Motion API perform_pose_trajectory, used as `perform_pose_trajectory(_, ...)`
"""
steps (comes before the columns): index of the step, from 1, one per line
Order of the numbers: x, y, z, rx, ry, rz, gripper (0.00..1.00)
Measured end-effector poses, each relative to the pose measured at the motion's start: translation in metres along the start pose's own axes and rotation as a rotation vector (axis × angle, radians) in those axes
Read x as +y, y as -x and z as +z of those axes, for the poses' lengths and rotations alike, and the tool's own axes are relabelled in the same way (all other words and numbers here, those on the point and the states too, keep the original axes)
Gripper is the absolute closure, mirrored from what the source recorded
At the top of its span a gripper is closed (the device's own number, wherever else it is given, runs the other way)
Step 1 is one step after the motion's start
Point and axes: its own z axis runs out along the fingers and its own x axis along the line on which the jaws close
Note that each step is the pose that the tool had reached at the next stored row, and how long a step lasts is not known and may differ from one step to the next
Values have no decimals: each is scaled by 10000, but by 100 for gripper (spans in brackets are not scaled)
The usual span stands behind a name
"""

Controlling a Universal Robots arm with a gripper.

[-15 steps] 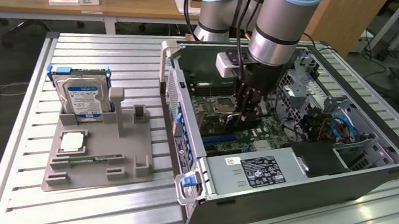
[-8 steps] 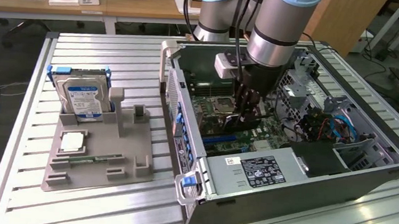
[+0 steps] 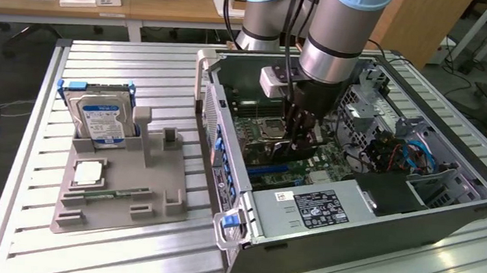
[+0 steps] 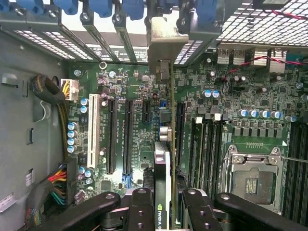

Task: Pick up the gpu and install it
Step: 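Insert the gpu into the slot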

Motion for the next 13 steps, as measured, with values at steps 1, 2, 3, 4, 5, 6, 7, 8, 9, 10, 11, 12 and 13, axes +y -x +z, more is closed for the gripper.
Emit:
perform_pose_trajectory(1, 0, 0, 2, -2, -1, 12, 73)
perform_pose_trajectory(2, 0, 0, 3, -2, -1, 40, 73)
perform_pose_trajectory(3, 0, 0, 4, -3, -2, 71, 73)
perform_pose_trajectory(4, 0, 0, 4, -2, -2, 98, 73)
perform_pose_trajectory(5, 0, 0, 4, -2, -2, 105, 73)
perform_pose_trajectory(6, 0, 0, 4, -2, -2, 107, 73)
perform_pose_trajectory(7, 0, 0, 4, -3, -2, 108, 73)
perform_pose_trajectory(8, 0, 0, 5, -3, -3, 108, 73)
perform_pose_trajectory(9, 1, -4, 6, -5, -4, 109, 73)
perform_pose_trajectory(10, 1, -9, 5, -5, -3, 110, 73)
perform_pose_trajectory(11, 1, -14, 4, -2, -2, 110, 73)
perform_pose_trajectory(12, 2, -14, 4, -3, -3, 112, 73)
perform_pose_trajectory(13, 3, -15, 5, -4, -2, 118, 73)
